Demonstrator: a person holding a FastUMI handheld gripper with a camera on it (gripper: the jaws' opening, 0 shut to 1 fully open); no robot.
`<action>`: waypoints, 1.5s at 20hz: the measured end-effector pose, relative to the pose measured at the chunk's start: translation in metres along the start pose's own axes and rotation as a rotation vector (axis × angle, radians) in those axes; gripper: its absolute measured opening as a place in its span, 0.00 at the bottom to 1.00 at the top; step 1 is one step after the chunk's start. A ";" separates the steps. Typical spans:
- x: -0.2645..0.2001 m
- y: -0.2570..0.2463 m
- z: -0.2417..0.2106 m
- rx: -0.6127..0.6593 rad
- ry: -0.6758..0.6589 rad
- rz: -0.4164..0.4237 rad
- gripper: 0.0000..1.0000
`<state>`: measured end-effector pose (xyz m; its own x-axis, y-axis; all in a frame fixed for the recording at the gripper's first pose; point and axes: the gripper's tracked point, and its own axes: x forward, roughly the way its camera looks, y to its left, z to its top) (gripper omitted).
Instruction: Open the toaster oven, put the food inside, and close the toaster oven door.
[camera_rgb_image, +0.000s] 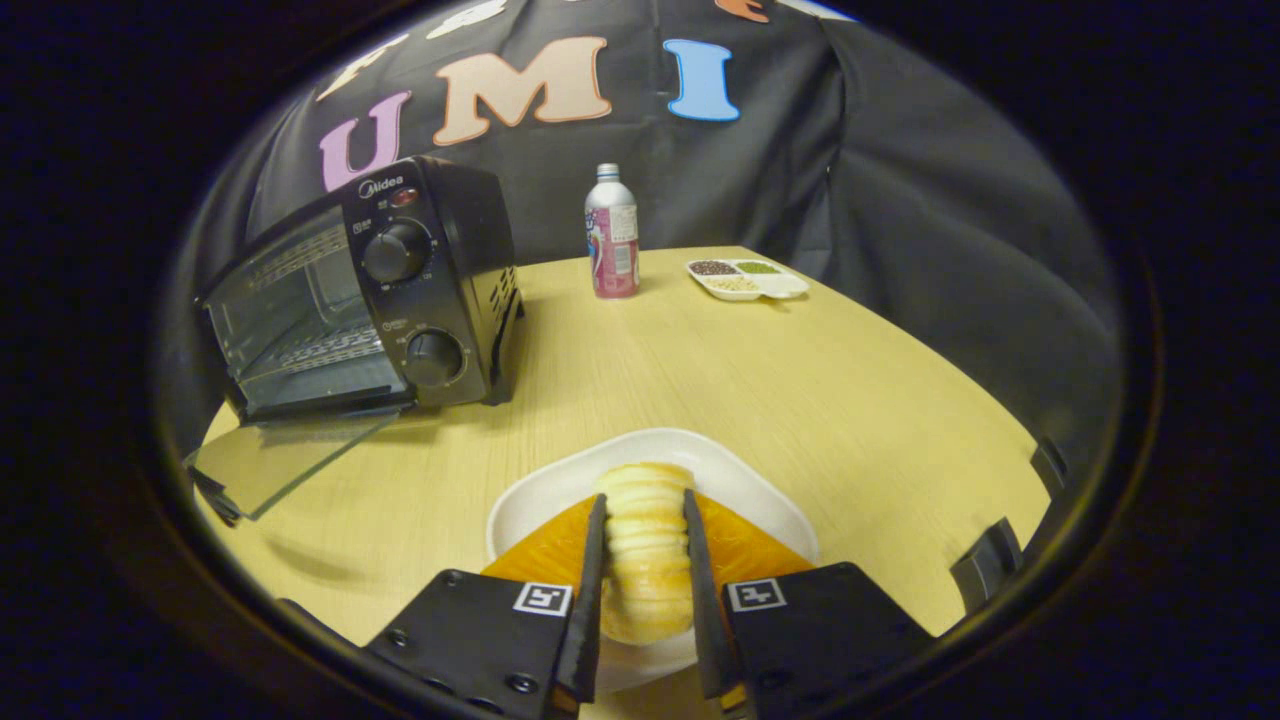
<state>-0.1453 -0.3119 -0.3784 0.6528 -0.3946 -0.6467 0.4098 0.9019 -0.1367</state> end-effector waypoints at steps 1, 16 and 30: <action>0.001 0.002 0.000 0.008 -0.006 -0.008 0.37; -0.003 -0.002 0.001 0.010 -0.022 -0.007 0.34; -0.037 0.015 0.054 0.014 -0.155 0.004 0.69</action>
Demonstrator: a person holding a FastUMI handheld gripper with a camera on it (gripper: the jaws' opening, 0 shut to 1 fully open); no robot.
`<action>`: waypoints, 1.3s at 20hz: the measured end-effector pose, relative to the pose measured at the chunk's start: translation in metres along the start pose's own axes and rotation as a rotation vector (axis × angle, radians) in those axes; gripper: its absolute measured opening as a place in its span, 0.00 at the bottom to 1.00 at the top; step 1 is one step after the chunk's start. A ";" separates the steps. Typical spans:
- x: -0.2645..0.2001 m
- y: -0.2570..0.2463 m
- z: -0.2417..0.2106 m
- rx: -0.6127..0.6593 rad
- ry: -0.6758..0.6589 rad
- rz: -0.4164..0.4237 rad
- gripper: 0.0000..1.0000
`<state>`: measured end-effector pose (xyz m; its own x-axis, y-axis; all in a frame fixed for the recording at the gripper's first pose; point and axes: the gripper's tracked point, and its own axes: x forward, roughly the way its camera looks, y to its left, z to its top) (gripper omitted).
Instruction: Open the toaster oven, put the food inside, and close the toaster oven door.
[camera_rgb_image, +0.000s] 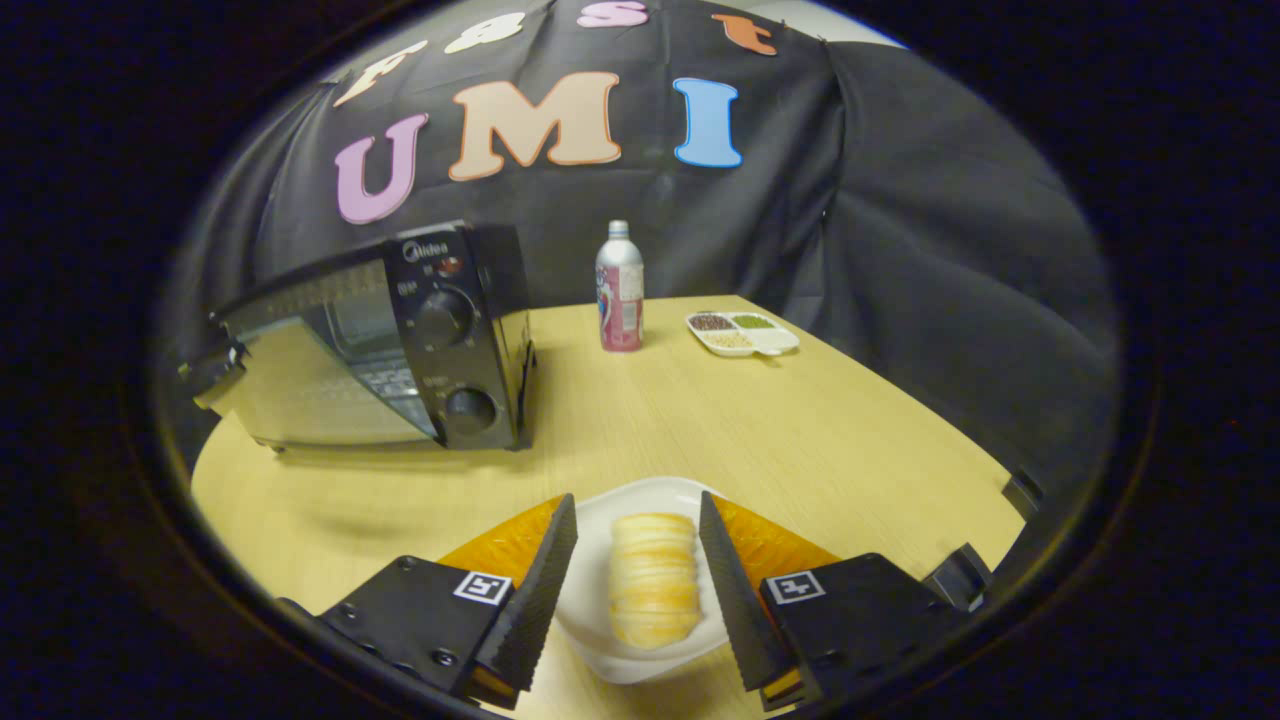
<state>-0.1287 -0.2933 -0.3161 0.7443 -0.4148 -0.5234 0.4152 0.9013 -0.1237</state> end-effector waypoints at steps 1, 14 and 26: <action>-0.006 0.007 0.013 0.009 -0.024 0.015 0.70; -0.029 0.118 0.099 -0.092 -0.166 0.162 0.75; -0.048 0.098 -0.022 -0.176 0.042 0.166 0.72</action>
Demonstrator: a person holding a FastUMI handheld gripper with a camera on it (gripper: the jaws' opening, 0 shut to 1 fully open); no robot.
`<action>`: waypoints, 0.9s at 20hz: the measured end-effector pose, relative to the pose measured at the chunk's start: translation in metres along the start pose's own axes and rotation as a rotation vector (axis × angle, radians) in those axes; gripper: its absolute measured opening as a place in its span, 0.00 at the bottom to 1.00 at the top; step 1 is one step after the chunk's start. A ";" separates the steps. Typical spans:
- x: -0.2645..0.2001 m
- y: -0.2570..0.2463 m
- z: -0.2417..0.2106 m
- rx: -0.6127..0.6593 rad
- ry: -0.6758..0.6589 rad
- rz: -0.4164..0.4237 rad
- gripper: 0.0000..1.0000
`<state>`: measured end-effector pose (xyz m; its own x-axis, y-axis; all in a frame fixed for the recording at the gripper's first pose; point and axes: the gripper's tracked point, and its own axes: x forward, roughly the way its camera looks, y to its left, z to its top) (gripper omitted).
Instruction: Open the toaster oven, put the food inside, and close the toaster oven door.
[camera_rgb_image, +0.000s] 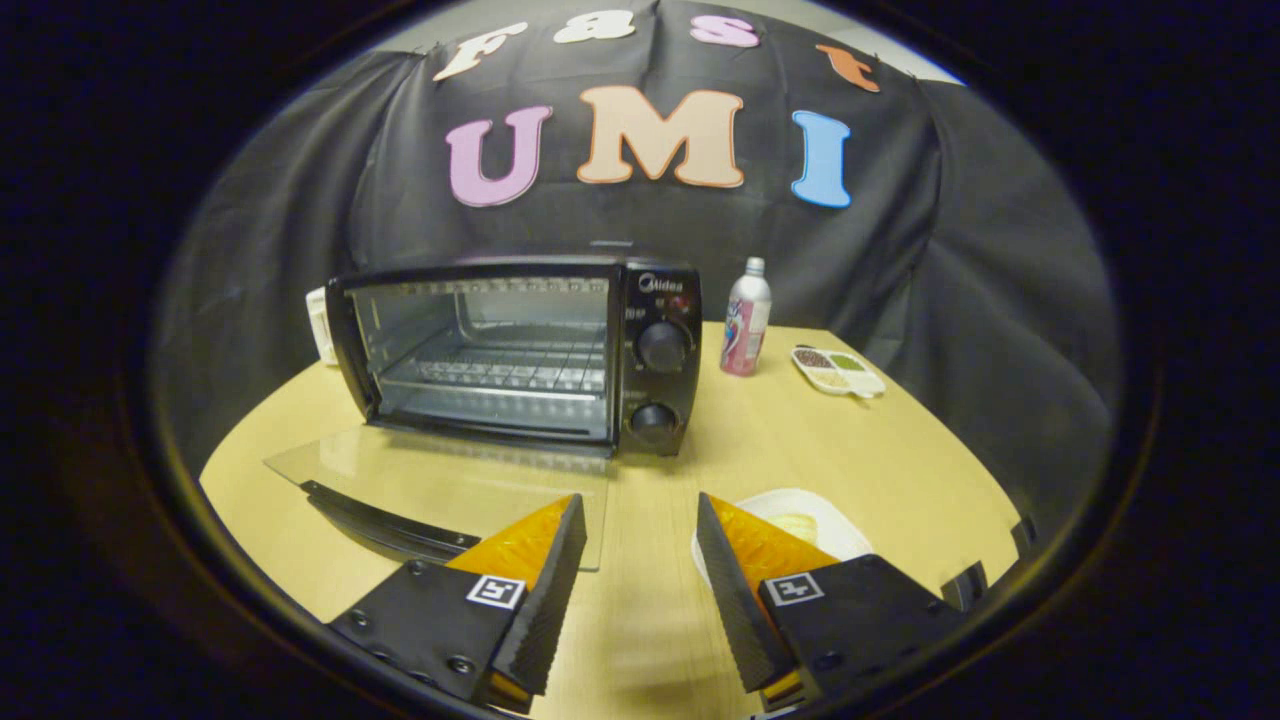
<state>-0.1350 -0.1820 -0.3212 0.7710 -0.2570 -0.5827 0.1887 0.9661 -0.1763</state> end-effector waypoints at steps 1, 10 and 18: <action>0.003 0.001 -0.008 -0.001 0.015 0.000 0.72; 0.011 0.003 -0.020 0.019 0.002 0.022 0.72; 0.021 -0.075 -0.015 0.104 -0.009 -0.124 0.80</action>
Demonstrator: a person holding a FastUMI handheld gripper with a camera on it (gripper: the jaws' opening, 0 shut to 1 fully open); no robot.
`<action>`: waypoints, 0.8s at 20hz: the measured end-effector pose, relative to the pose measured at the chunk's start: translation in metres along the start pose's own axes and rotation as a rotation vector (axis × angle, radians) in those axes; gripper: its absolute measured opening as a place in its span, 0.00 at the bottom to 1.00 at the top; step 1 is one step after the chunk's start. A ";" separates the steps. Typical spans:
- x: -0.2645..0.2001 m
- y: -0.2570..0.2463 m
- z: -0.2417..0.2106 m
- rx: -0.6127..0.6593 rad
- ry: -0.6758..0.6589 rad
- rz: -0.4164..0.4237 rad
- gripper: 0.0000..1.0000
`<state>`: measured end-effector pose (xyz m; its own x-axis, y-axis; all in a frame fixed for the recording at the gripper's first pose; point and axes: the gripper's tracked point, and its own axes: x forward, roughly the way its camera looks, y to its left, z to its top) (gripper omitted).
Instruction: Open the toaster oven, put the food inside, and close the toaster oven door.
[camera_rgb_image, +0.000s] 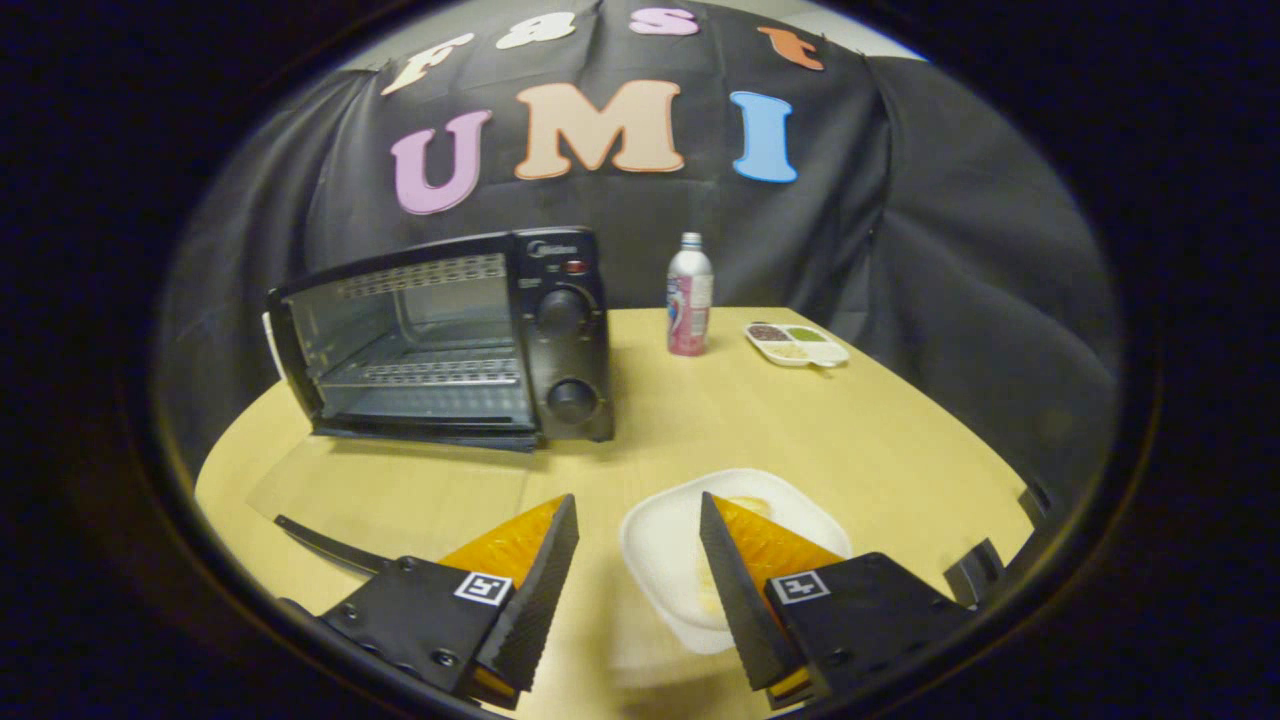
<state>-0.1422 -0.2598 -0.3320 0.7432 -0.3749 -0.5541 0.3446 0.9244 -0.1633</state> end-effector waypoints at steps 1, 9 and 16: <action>0.003 -0.010 -0.004 0.004 0.010 -0.021 0.81; 0.036 -0.048 -0.040 0.084 0.132 -0.083 0.70; 0.036 -0.049 -0.034 0.163 0.141 -0.047 0.59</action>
<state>-0.1522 -0.3161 -0.3720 0.6403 -0.3932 -0.6598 0.4734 0.8785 -0.0641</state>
